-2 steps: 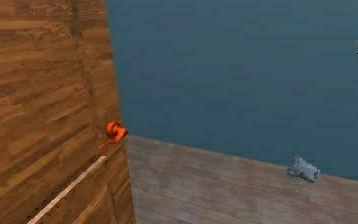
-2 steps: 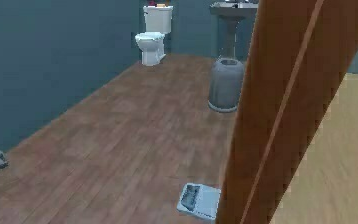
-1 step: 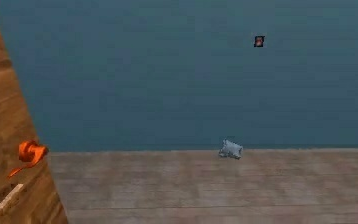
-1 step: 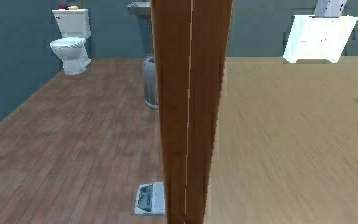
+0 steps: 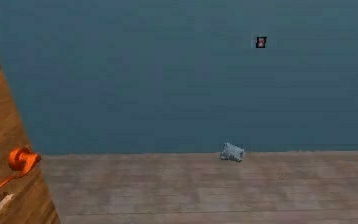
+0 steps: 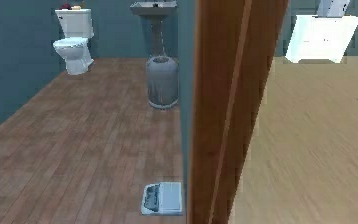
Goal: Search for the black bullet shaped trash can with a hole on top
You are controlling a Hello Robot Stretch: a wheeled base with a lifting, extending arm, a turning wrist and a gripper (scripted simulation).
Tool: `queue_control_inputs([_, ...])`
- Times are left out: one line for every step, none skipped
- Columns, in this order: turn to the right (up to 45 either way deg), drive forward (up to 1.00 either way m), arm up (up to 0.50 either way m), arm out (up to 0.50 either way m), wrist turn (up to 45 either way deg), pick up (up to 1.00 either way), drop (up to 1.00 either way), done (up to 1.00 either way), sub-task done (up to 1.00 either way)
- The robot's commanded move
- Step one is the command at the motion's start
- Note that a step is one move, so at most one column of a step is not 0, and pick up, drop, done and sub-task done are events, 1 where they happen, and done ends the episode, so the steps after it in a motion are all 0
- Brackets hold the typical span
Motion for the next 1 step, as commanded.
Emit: queue_control_inputs([36.0, 0.00, 0.00, 0.00, 0.0, 0.00, 0.00, 0.00, 0.00])
